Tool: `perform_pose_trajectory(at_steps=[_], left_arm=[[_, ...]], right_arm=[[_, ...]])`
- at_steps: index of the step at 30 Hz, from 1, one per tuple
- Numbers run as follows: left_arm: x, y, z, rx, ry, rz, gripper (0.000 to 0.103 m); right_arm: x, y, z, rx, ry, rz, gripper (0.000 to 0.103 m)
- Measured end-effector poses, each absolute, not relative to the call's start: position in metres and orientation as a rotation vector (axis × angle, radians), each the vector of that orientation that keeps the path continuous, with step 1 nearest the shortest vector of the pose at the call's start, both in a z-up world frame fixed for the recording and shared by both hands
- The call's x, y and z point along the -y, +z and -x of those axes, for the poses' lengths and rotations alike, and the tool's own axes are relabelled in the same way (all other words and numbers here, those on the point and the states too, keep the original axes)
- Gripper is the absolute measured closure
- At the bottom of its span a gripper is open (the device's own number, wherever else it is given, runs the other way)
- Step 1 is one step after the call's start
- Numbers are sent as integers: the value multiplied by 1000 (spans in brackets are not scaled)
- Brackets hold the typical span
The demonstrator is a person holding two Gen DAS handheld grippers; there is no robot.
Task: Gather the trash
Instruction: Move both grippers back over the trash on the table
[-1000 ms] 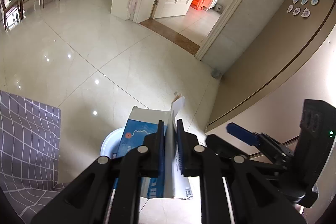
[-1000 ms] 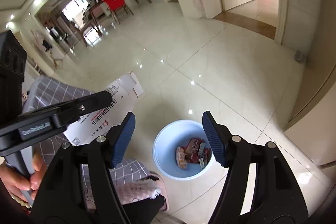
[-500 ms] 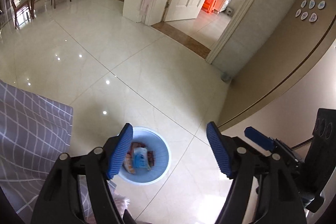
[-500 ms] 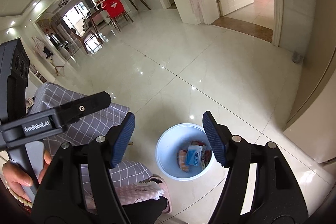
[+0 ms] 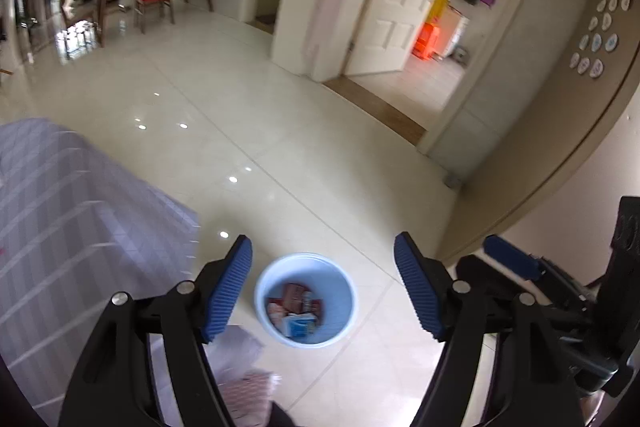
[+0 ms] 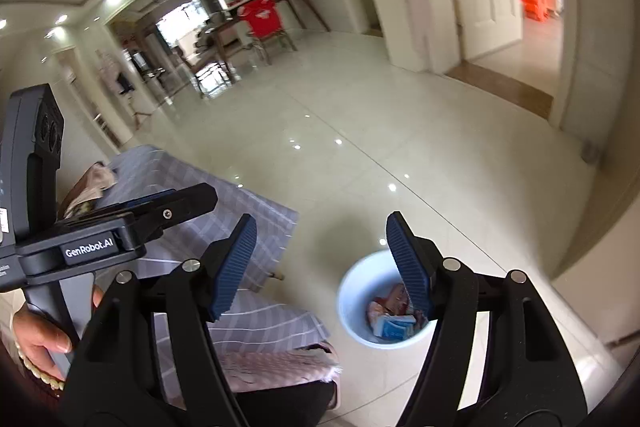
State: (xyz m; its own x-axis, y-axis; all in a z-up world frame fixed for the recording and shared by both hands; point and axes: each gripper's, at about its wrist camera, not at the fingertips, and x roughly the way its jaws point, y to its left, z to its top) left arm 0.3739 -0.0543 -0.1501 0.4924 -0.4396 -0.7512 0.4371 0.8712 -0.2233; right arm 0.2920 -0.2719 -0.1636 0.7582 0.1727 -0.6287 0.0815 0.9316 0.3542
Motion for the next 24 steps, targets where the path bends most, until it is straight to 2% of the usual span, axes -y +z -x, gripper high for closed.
perform_pose_trajectory(at_steps=[11,18,24], left_arm=[[-116,-98,-356,-794,-272,12,25],[-231,-95,-352,-777,-36,1,24],[-340,-104,-340,-795,128,163,24]], right_arm=[[133,-116,-321,-689,277,-266,34],[28,-107,-350,-715,419,-157,34],[-61,-111,-367,-740,541,-78,34]])
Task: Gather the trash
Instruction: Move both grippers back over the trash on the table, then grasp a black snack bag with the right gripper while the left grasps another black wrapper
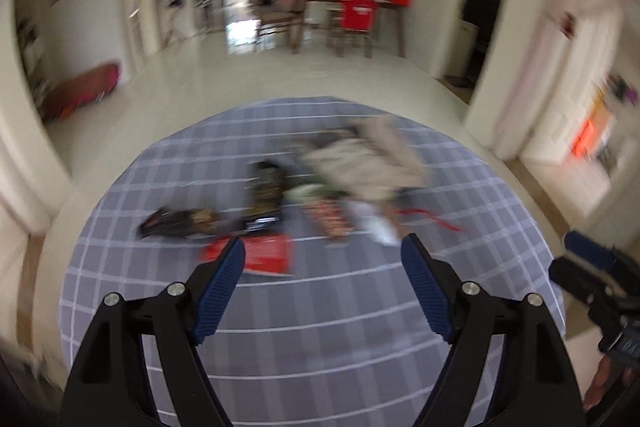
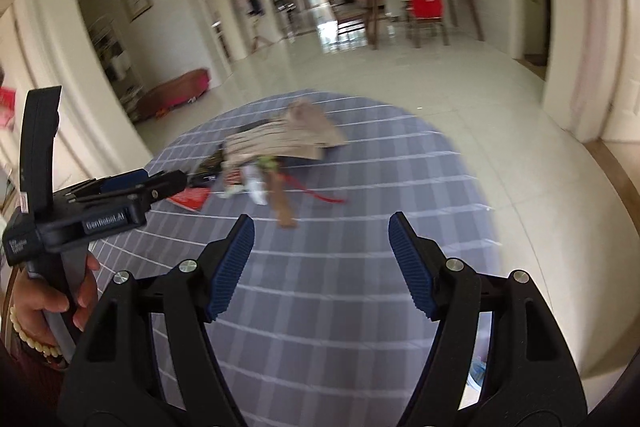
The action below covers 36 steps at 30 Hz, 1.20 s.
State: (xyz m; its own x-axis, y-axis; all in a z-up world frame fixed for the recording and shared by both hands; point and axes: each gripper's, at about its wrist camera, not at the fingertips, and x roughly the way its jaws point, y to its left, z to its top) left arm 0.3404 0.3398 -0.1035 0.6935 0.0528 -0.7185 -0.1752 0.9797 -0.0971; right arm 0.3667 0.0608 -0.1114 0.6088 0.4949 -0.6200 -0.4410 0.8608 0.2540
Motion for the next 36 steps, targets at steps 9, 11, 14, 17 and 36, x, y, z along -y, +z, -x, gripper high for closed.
perform_pose_trajectory(at_steps=[9,11,14,17,36], left_arm=[[-449,-138,-341,-815,228,545,25],[-461,-147,-348,-824,235,603,25],[-465,-157,-361,-845,229,649,25],[-466,-164,-372,-846,224,665,27],[-480,-156,-370,-767,195,636,89]], right_arm=[[-171,-113,-398,-782,688,-64,36],[-189,-117,-406,-804,705,-61,39],[-211,-124,-419,-836,721,-60,42],[-226,-130,-429,-870,730,-63,42],[-298,-168,-471,-964,647,83,69]])
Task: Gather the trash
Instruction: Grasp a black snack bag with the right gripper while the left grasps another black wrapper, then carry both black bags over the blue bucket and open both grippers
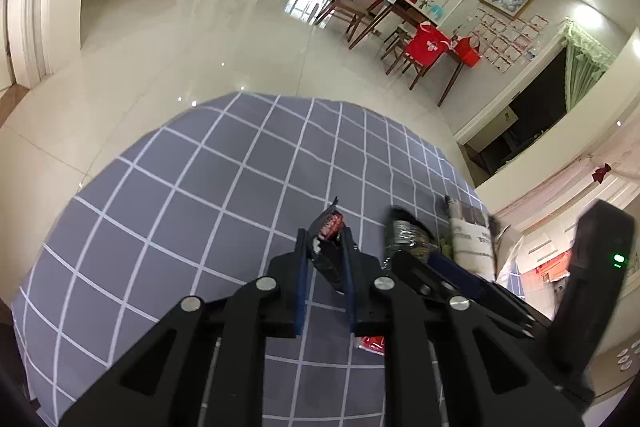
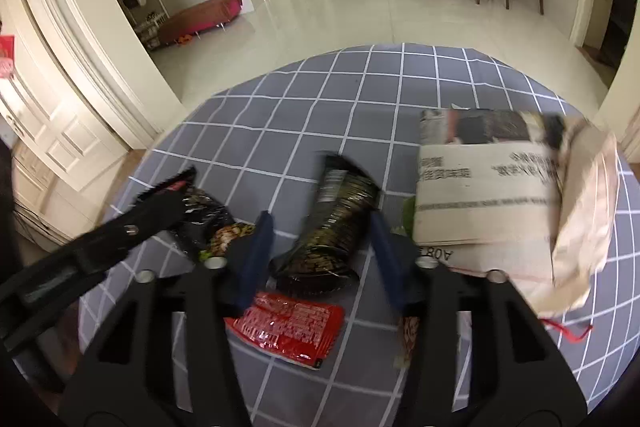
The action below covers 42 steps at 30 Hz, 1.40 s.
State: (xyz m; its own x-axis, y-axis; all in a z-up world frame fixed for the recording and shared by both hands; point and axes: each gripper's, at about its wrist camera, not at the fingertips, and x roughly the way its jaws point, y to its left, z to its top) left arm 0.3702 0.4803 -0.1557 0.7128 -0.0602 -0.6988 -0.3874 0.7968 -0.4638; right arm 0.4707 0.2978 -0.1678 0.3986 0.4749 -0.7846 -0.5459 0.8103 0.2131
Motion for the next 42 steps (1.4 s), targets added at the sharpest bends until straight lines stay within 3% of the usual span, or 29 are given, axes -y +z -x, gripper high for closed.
perform_pose_trajectory(at_steps=[4,9,20,31,42], left_arm=[[-477,-146,-366,-747,196,620,92],[-475,-131,-351,-715,159,647,92],[-418,-60,-313,-626,73,583,92],[-250,-33,-318,-676,-149,422,92],[-39,-88,-356,-846,-414,236,92]], right_arm=[[-298,-169,-470,-954,677,85,84],[-289,-153,-458,-903,720,49,89],[-214,-86,-418,-787,780,-116,89],[-28,-75,-374,-702,650,-274,89],[187,-134,-335,-688,350,-413,89]])
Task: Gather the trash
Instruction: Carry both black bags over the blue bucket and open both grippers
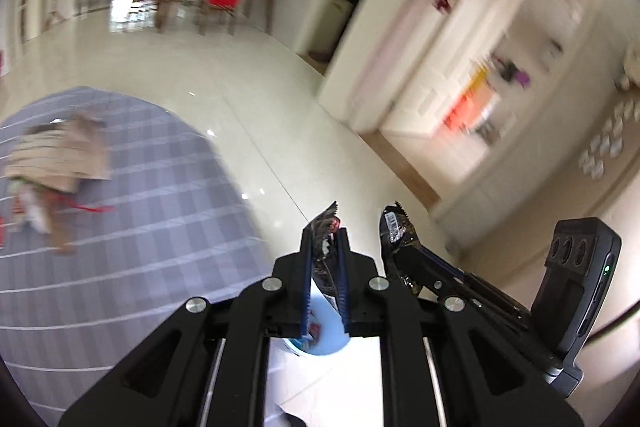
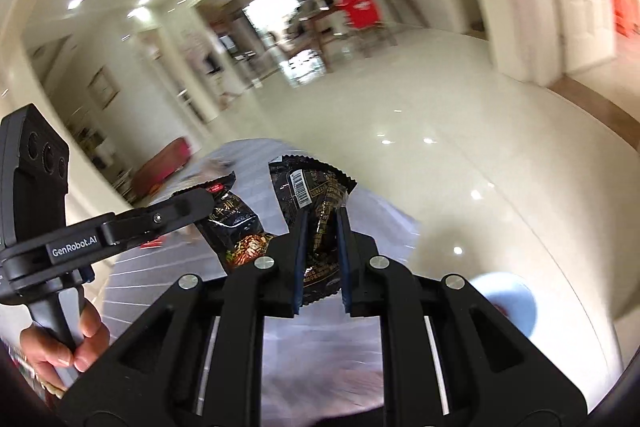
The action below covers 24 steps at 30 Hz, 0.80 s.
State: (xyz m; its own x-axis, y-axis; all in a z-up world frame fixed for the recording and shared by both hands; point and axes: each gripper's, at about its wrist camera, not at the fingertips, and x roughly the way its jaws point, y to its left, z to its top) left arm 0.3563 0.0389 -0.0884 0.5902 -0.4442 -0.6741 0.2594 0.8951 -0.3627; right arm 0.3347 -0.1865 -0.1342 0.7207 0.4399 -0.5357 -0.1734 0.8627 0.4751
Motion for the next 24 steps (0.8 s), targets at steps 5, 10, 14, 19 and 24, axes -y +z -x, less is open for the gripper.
perform_pose_trajectory(at_steps=[5,10,14,19,24], left_arm=[[37,-134,-372,-930,-496,159,92],[87,-178,-382,-1002,-508,69,92],[111,-203,-384,-1052,-511,34,92],[124,-227,-387,-1098,-515,11,92],[137,-238,-388,-1120,-524,-15,92]], right_arm=[[251,-170,-325,-714,239,-468,89],[296,-214,-334,-768,147,-574,62],[314,-238,-336,-781,92,-611,45],[324,-248,-342,-792,80,-618,45],[323,-253,-328,-777,59,-598,45]])
